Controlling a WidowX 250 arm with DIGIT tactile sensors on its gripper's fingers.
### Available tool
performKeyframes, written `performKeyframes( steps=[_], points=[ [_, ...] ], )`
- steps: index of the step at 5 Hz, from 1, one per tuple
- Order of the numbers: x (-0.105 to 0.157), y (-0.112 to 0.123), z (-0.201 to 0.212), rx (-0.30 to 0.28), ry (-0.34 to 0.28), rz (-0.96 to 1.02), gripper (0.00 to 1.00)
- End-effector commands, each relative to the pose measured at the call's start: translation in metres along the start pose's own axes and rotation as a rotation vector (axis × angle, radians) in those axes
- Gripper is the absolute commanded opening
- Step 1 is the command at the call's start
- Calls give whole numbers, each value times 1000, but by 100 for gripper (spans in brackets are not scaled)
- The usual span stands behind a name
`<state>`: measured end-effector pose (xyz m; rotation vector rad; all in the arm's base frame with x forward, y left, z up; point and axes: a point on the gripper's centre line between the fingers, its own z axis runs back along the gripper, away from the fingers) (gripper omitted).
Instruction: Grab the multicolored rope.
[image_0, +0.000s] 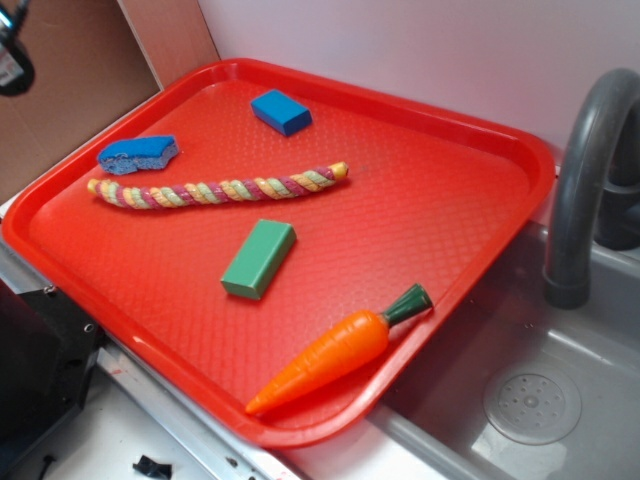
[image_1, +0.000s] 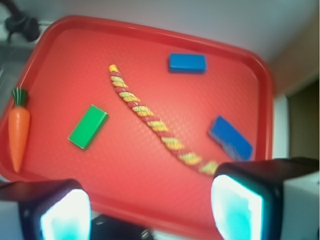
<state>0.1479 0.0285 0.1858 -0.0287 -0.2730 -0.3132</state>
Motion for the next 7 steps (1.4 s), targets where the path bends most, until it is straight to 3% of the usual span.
performKeyframes(
  steps=[1, 2, 3, 5, 6, 7],
  points=[
    [29, 9, -53, -69, 38, -466, 100],
    [28, 6, -82, -48, 67, -520, 100],
    [25, 12, -116, -86, 78, -520, 100],
    [8, 22, -166, -104, 227, -535, 100],
    [3, 14, -182, -93, 317, -583, 100],
    [5, 11, -183, -54, 365, -612, 0]
  ],
)
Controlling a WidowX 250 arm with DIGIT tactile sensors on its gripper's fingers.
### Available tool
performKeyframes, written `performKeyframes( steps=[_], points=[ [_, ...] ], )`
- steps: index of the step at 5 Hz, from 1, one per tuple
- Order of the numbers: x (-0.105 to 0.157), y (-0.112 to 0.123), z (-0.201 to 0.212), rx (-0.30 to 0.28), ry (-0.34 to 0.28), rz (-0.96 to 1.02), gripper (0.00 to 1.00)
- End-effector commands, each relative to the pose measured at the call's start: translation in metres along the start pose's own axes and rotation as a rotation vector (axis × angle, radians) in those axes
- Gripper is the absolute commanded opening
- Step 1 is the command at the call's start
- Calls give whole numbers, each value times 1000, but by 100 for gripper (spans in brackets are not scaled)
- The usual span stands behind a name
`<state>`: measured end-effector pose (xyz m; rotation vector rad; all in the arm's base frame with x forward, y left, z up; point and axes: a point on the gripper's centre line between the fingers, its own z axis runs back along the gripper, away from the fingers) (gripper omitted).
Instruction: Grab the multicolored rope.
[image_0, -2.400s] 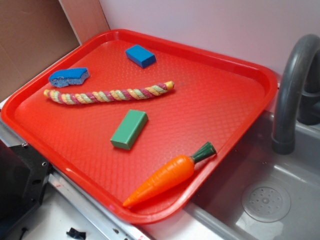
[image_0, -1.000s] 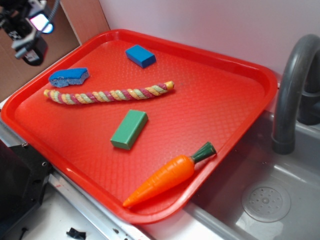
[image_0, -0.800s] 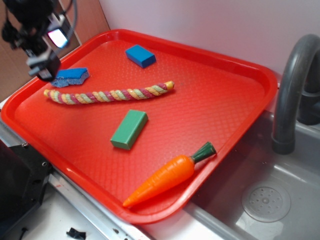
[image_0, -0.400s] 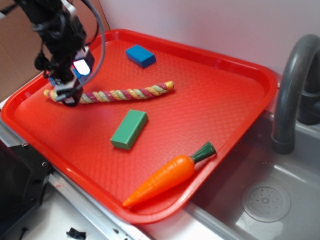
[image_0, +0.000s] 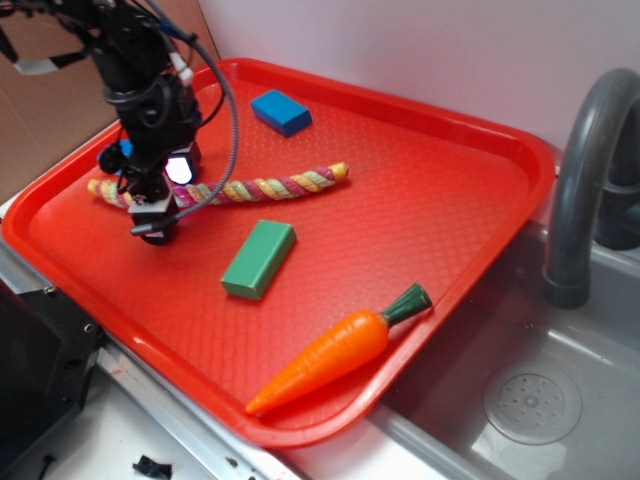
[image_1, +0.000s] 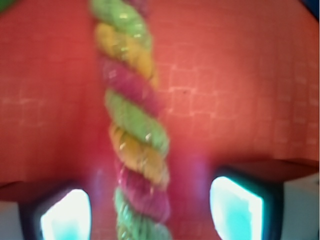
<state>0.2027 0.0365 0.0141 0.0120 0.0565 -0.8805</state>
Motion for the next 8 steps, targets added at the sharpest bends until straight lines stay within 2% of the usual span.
performKeyframes(
  steps=[1, 2, 3, 4, 5, 6, 7, 8],
  points=[
    [10, -8, -4, 26, 40, -37, 0],
    [9, -6, 1, 20, 48, 5, 0],
    [11, -8, 26, 55, 90, 158, 0],
    [21, -16, 73, 43, 77, 408, 0],
    [23, -32, 113, 16, -29, 656, 0],
    [23, -49, 165, -94, -166, 898, 0],
    [28, -55, 200, -29, -214, 995, 0],
    [33, -54, 205, 6, -242, 970, 0]
  ],
)
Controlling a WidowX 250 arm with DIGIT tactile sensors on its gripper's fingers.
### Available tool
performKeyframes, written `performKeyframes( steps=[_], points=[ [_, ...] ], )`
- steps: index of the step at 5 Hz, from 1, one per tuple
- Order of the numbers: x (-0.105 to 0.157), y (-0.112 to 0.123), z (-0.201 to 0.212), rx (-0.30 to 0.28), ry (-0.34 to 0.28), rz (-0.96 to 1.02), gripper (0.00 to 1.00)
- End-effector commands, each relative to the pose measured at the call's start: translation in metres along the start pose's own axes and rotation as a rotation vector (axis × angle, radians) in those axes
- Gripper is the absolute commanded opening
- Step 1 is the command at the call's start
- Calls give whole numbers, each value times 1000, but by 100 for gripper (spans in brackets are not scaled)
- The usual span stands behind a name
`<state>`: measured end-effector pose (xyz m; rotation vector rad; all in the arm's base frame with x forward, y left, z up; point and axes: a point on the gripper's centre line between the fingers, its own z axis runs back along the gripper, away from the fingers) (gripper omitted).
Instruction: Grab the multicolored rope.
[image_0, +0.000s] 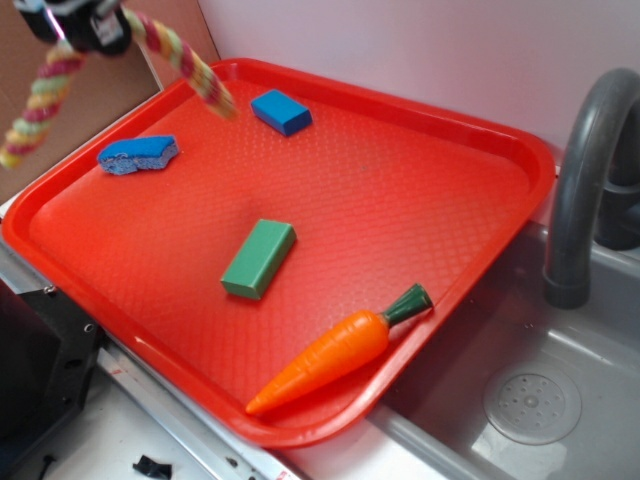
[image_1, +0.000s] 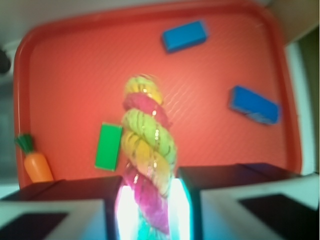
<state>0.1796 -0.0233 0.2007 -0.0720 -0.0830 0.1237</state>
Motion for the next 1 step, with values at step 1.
performKeyframes(
  steps=[1],
  points=[
    [8, -7, 10, -10, -47, -15, 0]
  ],
)
